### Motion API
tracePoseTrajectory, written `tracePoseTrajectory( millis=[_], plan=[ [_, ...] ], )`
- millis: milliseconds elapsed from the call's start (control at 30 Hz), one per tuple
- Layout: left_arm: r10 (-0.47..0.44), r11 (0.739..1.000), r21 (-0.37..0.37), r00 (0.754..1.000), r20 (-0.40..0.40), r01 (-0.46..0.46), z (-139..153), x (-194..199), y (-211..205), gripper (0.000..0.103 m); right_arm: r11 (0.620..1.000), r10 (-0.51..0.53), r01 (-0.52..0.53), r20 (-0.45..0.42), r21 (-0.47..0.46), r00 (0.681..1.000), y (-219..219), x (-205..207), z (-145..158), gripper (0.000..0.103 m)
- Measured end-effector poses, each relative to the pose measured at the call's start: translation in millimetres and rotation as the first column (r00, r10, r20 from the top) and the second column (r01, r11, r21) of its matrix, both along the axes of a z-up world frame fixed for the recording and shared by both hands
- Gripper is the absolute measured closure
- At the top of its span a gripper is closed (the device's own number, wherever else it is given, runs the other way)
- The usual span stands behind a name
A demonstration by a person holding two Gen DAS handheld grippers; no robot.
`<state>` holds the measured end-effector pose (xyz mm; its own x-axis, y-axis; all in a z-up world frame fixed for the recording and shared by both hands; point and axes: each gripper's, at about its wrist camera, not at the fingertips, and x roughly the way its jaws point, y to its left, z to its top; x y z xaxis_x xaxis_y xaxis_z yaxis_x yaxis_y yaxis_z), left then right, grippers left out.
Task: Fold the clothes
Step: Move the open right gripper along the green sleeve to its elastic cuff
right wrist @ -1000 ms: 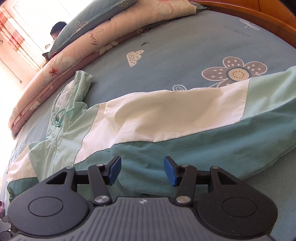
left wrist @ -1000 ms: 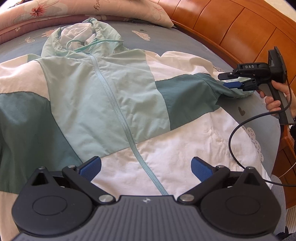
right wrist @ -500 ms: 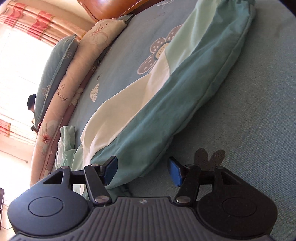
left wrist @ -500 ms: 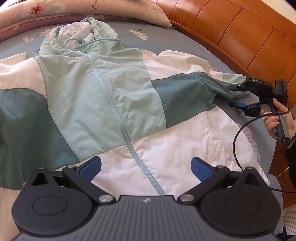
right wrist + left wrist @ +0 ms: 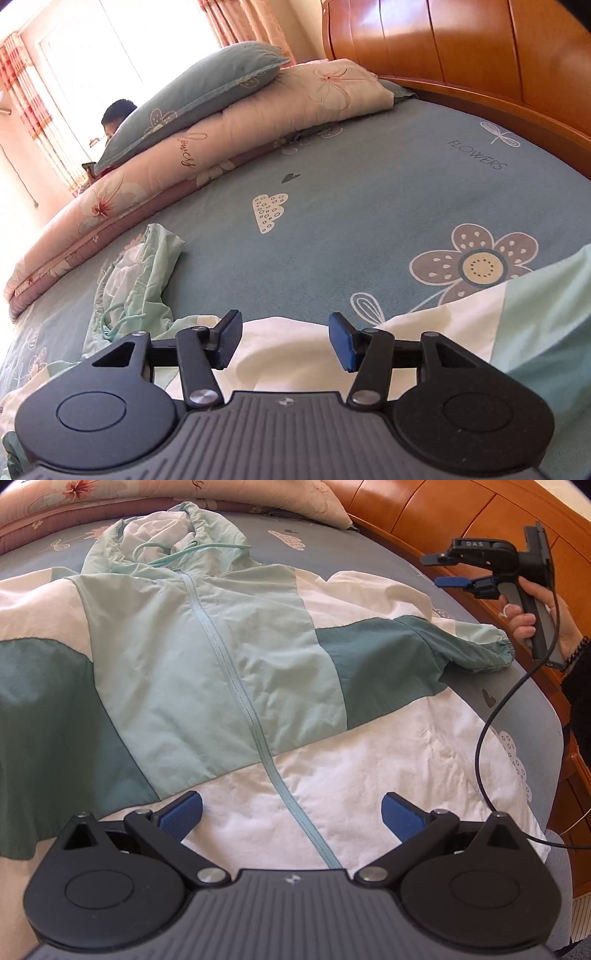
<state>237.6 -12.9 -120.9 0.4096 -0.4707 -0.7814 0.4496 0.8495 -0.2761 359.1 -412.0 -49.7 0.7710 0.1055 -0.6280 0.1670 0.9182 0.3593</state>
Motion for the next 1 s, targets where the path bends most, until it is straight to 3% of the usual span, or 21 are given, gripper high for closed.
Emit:
tracePoseTrajectory(
  millis=[167, 300, 367, 500, 633, 700, 833, 900, 1000],
  plan=[
    [0.005, 1.0, 0.004, 1.0, -0.005, -0.005, -2.9, 2.8, 1.5, 0.001, 0.979, 0.116, -0.133, -0.115, -0.157, 0.987, 24.0, 43.4, -35.4, 0.048],
    [0.01, 1.0, 0.0, 1.0, -0.003, -0.01, -5.9, 3.1, 1.3, 0.001, 0.953, 0.15, -0.196, -0.205, -0.23, 0.967, 36.5, 28.7, -68.0, 0.048],
    [0.011, 1.0, 0.009, 1.0, 0.004, -0.011, -6.3, 2.0, -0.3, 0.001, 0.952, 0.157, -0.198, -0.186, -0.232, 0.97, 35.5, 16.3, -75.7, 0.048],
    [0.008, 1.0, 0.024, 1.0, 0.012, -0.009, -7.2, 2.4, -3.5, 0.001, 0.984, 0.105, -0.118, -0.099, -0.135, 0.99, 4.3, -12.1, -50.9, 0.048],
    [0.012, 1.0, 0.014, 1.0, 0.014, -0.012, -8.1, 2.4, -2.3, 0.001, 0.985, -0.095, 0.095, 0.003, -0.144, 0.995, -56.4, -62.5, -21.1, 0.042],
    [0.015, 1.0, 0.006, 1.0, 0.014, -0.015, -8.5, 2.4, -1.6, 0.001, 0.967, -0.232, 0.233, 0.027, -0.107, 0.972, -92.8, -89.7, -22.1, 0.038],
    [0.028, 1.0, -0.007, 0.999, 0.017, -0.027, -8.8, 1.7, -0.3, 0.001, 0.835, -0.55, 0.55, 0.009, 0.02, 0.835, -172.2, -149.6, -56.1, 0.037],
    [0.046, 0.999, -0.005, 0.999, 0.01, -0.046, -7.8, 2.4, -2.2, 0.001, 0.774, -0.632, 0.631, 0.003, 0.054, 0.775, -197.5, -164.7, -75.1, 0.037],
    [0.072, 0.997, 0.018, 0.997, -0.007, -0.072, -3.8, 5.4, -9.1, 0.001, 0.743, -0.667, 0.663, 0.007, 0.092, 0.745, -226.4, -166.4, -92.4, 0.037]
  ],
)
